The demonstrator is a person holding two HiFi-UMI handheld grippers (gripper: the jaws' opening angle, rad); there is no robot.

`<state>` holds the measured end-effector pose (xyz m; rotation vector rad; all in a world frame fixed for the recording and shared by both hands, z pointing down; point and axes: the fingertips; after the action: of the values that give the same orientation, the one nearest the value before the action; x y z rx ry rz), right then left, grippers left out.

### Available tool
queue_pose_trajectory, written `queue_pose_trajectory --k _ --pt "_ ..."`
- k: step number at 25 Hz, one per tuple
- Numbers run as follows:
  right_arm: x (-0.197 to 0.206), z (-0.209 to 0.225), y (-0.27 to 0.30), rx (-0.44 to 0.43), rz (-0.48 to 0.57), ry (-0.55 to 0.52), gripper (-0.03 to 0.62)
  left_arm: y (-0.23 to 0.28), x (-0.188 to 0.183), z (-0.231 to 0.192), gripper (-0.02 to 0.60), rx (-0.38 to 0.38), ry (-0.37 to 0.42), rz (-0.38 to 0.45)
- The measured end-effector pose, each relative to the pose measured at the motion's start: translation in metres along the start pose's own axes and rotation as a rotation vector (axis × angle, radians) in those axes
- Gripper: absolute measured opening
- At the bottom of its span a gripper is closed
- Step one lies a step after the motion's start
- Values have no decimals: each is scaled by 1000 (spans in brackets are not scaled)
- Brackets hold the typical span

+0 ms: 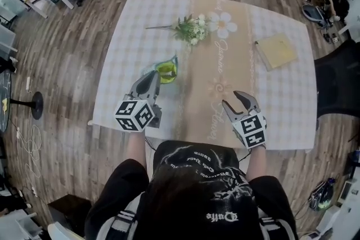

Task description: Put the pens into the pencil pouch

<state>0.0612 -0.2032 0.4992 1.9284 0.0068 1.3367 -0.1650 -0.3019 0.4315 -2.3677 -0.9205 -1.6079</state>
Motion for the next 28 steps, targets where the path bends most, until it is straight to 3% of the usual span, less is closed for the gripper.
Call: queue_pose_trajectory --k 3,7,13,17,23,28 --pt "6 6 -4 21 -3 21 204 2 -1 -11 32 -18 15 5" --pt "15 11 -9 30 -13 41 204 3 30 -20 32 -55 -25 -56" --pt "24 17 -13 35 -15 53 204 3 86 5 34 -42 -22 -168" --pt "32 18 -17 24 -17 60 204 1 106 15 34 -59 -30 -200" --pt "45 21 -25 -3 -17 73 204 -3 132 12 34 -137 -163 -228" --pt "56 27 -33 -27 -18 73 204 -8 164 11 34 -263 -158 -317"
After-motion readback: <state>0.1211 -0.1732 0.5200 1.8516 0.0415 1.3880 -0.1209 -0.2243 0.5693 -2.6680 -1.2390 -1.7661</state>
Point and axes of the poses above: the fingertips, and each gripper's own axes: y forward along the fingers, z to its right, x out of its underside, and after that the axes turned 6 degrees about -y, right-handed
